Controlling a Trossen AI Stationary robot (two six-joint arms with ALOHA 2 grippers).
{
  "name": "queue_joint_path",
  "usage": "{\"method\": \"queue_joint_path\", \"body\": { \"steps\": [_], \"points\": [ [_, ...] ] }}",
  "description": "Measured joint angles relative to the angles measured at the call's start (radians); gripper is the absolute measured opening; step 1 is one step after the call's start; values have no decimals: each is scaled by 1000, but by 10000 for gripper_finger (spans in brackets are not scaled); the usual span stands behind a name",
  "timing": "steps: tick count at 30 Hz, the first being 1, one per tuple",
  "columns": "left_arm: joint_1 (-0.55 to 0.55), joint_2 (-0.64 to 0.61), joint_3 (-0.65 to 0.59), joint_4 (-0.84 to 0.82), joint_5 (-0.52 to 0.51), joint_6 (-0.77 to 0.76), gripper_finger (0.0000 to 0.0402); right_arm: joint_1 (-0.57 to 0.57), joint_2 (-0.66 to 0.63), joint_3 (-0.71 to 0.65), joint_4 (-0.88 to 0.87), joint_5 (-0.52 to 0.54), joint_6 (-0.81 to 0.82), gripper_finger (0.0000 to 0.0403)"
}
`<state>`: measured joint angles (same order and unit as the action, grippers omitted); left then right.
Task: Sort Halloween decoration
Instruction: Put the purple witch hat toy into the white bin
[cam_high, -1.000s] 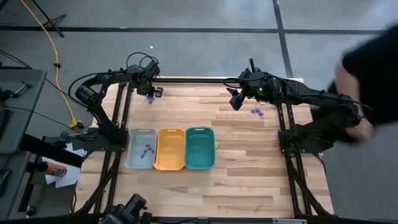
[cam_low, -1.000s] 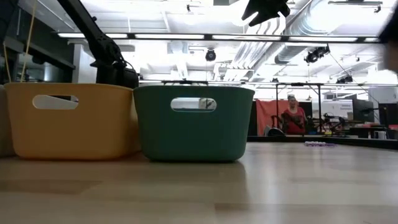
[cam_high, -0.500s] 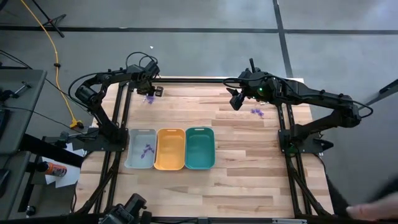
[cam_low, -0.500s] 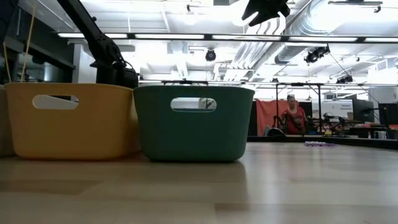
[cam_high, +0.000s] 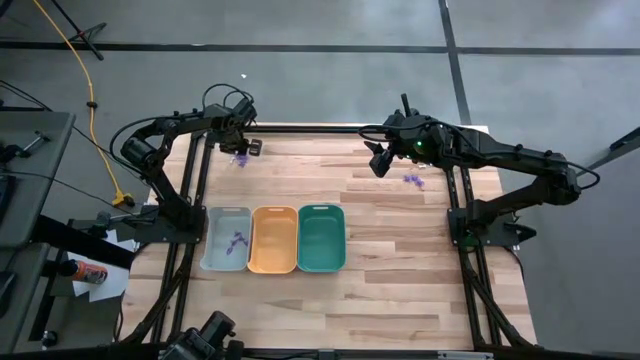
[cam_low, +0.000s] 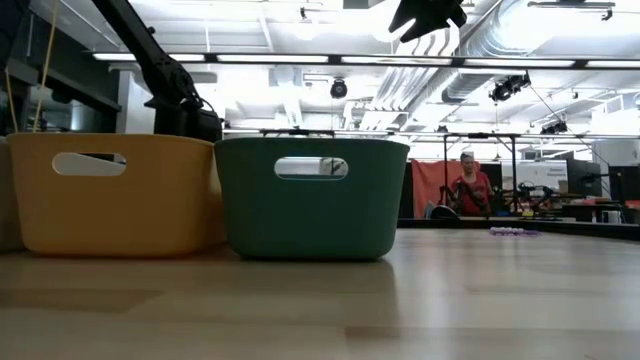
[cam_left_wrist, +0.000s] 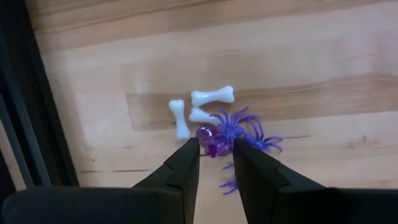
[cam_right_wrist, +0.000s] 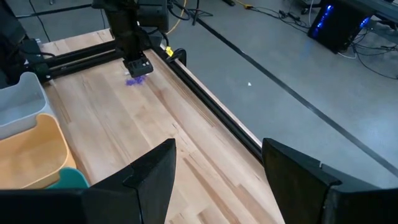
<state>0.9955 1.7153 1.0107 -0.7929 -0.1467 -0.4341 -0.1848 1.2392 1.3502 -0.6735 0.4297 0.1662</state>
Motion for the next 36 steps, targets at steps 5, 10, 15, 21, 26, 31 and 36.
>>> {"method": "queue_joint_path", "body": {
  "steps": [5, 10, 15, 21, 26, 31, 36],
  "points": [
    [0, 0, 0, -5, -2, 0, 80, 0, 0, 0, -11, 0, 17, 233],
    [0, 0, 0, 1, -18, -1, 52, 0, 0, 0, -33, 1, 36, 233],
    [0, 0, 0, -1, -11, 0, 10, 0, 0, 0, -45, 2, 41, 233],
    [0, 0, 0, -18, -10, 18, 5, 0, 0, 0, -46, 3, 43, 233],
    [0, 0, 0, -18, -13, 30, 1, 0, 0, 0, -46, 3, 43, 233],
    [0, -18, 0, -19, -13, 62, 1, 0, 0, 0, -46, 3, 43, 233],
    [9, -81, 28, -19, -13, 86, 0, 0, 0, 0, -46, 2, 36, 233]
  ]
}}
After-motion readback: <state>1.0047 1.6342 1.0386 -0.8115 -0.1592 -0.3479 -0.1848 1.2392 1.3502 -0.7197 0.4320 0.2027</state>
